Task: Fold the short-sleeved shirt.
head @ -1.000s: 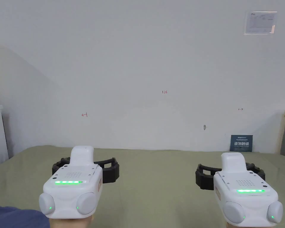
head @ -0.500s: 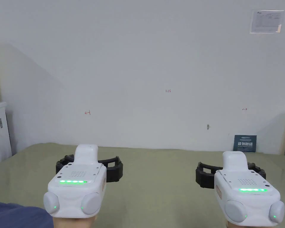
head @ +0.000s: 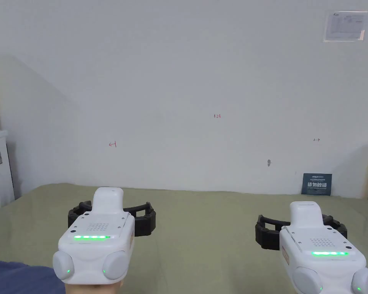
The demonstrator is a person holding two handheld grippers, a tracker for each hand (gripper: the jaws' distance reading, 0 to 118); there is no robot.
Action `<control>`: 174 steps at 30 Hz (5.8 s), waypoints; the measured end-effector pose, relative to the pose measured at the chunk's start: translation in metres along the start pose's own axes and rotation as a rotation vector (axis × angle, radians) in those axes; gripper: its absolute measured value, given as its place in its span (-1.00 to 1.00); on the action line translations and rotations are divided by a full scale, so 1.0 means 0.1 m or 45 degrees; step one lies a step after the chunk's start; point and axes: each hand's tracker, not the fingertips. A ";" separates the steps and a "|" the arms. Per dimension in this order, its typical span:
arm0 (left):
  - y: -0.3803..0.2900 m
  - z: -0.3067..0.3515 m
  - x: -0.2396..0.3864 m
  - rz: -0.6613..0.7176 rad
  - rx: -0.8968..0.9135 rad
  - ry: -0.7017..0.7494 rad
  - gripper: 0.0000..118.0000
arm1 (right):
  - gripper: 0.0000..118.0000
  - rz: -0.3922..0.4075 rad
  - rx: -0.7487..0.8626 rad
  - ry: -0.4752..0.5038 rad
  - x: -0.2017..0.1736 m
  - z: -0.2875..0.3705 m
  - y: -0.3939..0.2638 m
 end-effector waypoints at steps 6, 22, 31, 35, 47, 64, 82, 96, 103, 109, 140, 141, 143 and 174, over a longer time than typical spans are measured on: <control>-0.04 0.01 -0.02 0.015 -0.013 -0.019 1.00 | 1.00 -0.017 0.005 0.000 0.00 0.03 -0.01; -0.06 -0.03 -0.01 0.049 0.023 -0.016 1.00 | 1.00 -0.028 -0.023 -0.014 0.01 0.02 0.04; -0.03 0.00 0.01 0.035 0.052 -0.035 1.00 | 1.00 -0.033 -0.029 -0.010 0.02 0.01 0.04; -0.02 -0.02 0.04 0.040 0.045 -0.032 1.00 | 1.00 -0.019 -0.024 -0.007 0.01 -0.01 0.06; -0.07 -0.13 0.00 0.068 0.015 -0.028 1.00 | 1.00 -0.026 -0.034 0.005 0.04 -0.09 0.04; -0.12 -0.07 0.14 -0.034 0.149 0.021 -0.99 | -1.00 -0.001 -0.085 0.043 -0.03 -0.03 -0.09; -0.07 0.57 -1.44 -0.049 0.043 0.368 -0.99 | -1.00 0.008 -0.036 0.462 -1.65 -0.11 0.22; -0.38 1.42 -2.68 0.068 -0.059 0.721 -0.99 | -1.00 0.047 -0.083 0.895 -3.18 0.13 0.08; -0.50 0.80 -2.87 0.040 -0.303 0.595 -0.99 | -1.00 0.085 -0.069 0.875 -3.03 -0.05 -0.04; -0.46 -0.51 -3.21 -0.093 -0.753 0.364 -0.99 | -1.00 0.138 -0.122 0.835 -2.97 -0.29 -0.29; -1.49 -2.15 -3.57 0.198 -1.458 0.052 -0.96 | -1.00 0.133 -0.551 0.817 -2.86 -0.70 -1.21; -1.42 -2.12 -3.54 0.177 -1.444 0.052 -0.96 | -1.00 0.130 -0.556 0.810 -2.84 -0.70 -1.20; -1.23 -2.02 -3.36 0.112 -1.394 0.043 -0.96 | -1.00 0.136 -0.554 0.791 -2.79 -0.69 -1.18; -0.91 -1.56 2.94 -0.462 -1.222 -1.370 -0.70 | -1.00 0.056 -0.640 -0.165 0.99 -0.23 -1.01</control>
